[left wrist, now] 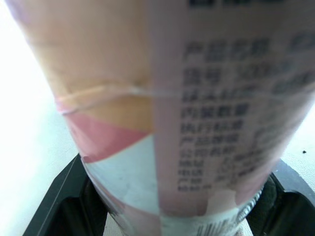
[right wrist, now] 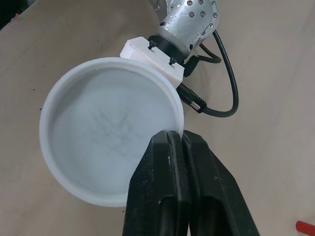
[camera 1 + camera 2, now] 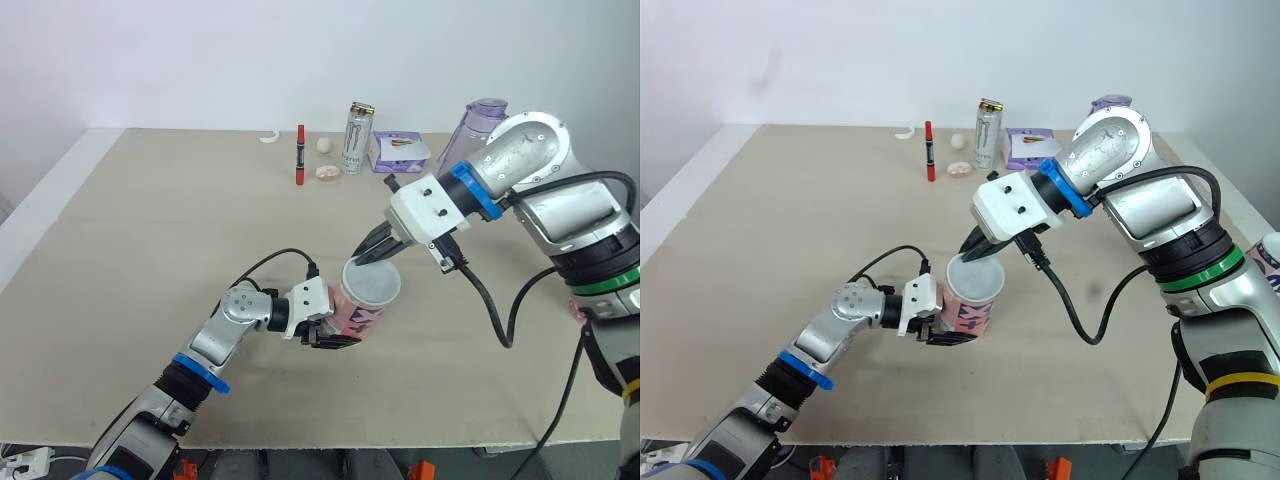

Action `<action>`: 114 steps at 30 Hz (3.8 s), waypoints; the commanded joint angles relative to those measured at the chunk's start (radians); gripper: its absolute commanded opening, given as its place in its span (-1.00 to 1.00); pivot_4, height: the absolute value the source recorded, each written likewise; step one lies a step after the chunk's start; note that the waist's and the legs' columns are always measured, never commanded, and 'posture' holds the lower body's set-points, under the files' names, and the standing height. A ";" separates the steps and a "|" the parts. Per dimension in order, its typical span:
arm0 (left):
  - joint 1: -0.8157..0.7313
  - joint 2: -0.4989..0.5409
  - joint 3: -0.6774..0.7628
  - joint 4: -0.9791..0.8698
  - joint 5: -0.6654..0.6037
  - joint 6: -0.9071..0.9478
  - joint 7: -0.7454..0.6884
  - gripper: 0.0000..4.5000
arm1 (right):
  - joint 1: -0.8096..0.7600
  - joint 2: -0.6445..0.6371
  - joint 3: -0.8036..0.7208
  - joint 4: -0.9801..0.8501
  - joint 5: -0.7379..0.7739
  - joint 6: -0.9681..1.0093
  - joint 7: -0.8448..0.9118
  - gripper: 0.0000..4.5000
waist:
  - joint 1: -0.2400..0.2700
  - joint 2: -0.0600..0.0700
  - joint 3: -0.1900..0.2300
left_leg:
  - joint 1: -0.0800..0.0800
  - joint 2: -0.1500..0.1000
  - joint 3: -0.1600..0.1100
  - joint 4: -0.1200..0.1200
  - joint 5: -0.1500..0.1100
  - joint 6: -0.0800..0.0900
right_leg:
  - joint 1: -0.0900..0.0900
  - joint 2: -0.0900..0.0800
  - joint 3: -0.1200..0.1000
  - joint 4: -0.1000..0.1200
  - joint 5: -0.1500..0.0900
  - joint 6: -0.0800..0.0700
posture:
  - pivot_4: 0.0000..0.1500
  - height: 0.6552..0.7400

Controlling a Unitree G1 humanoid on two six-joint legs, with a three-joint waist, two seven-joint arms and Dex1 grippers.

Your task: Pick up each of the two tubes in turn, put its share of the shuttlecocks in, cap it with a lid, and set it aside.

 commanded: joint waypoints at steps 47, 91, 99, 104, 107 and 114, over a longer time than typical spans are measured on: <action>0.032 0.039 0.013 0.077 0.077 0.069 0.085 0.39 | 0.241 0.075 -0.041 -0.034 -0.196 0.264 0.010 -0.96 | 0.002 0.004 -0.016 | 0.004 0.018 -0.001 -0.001 -0.002 -0.003 | 0.001 -0.037 -0.080 -0.037 0.004 -0.005 | 1.00 1.00; 0.109 0.248 0.247 -0.190 -0.208 0.009 -0.212 1.00 | 0.997 0.448 -0.460 -0.240 0.013 0.157 -0.552 0.97 | 0.052 0.013 0.019 | -0.015 0.018 -0.016 -0.001 -0.011 -0.017 | -0.016 -0.036 -0.104 -0.041 0.054 0.006 | 1.00 1.00; 0.222 0.298 0.313 -0.324 -0.228 0.036 -0.155 1.00 | 0.948 0.529 -0.367 -0.171 -0.038 0.098 -0.594 0.97 | 0.054 0.012 0.020 | -0.015 0.018 -0.017 0.001 -0.011 -0.019 | -0.017 -0.035 -0.101 -0.030 0.048 0.006 | 1.00 1.00; 0.269 0.324 0.353 -0.364 -0.234 0.045 -0.133 1.00 | 0.900 0.560 -0.308 -0.064 -0.092 0.024 -0.596 0.97 | 0.052 0.012 0.020 | -0.013 0.018 -0.021 0.002 -0.010 -0.019 | -0.016 -0.031 -0.099 -0.028 0.048 0.004 | 1.00 1.00; 0.290 0.331 0.364 -0.377 -0.235 0.046 -0.126 1.00 | 0.875 0.578 -0.292 -0.017 -0.106 -0.006 -0.598 0.97 | 0.049 0.012 0.020 | -0.013 0.018 -0.021 0.002 -0.010 -0.020 | -0.016 -0.028 -0.095 -0.028 0.048 0.004 | 1.00 1.00; 0.312 0.319 0.358 -0.402 -0.224 0.040 -0.093 1.00 | 0.799 0.627 -0.273 0.092 -0.131 -0.064 -0.609 0.97 | 0.050 0.012 0.020 | -0.012 0.019 -0.024 0.002 -0.009 -0.021 | -0.016 -0.019 -0.086 -0.027 0.049 0.002 | 1.00 1.00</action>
